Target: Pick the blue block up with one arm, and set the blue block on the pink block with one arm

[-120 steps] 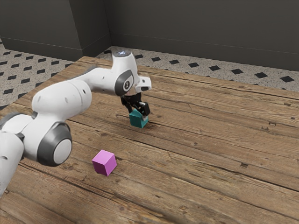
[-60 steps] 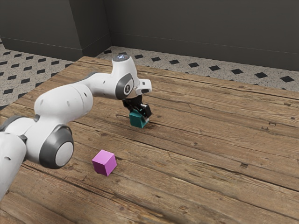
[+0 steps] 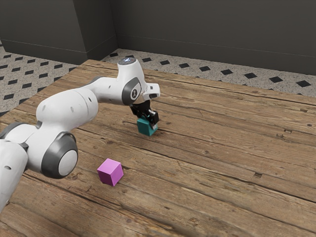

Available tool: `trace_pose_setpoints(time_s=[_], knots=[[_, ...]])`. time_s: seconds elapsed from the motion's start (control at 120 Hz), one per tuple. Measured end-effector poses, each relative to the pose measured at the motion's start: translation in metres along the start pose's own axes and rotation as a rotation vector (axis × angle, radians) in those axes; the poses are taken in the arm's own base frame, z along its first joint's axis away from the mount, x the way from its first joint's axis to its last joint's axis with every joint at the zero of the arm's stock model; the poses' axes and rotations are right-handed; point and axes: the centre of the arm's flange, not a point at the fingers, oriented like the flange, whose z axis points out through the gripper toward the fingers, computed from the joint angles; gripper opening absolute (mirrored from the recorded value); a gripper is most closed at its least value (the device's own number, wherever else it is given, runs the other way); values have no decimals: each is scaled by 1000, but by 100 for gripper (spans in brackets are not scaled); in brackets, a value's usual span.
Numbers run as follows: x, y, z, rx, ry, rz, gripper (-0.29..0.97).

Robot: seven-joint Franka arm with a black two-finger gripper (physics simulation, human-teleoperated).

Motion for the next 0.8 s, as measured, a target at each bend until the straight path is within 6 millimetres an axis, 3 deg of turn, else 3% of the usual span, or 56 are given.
trace_pose_setpoints(time_s=[0.15, 0.225, 0.4, 0.508, 0.658, 0.8], knots=[[0, -2, -21, 1, 11, -4, 39], [-9, -4, -37, -7, -4, -17, 38], [-62, 11, -101, -34, -27, -44, 38], [-94, 25, -130, -32, -30, -42, 37], [-145, 34, -145, -23, -57, -53, 38], [-180, 43, -150, 15, -63, -38, 38]])
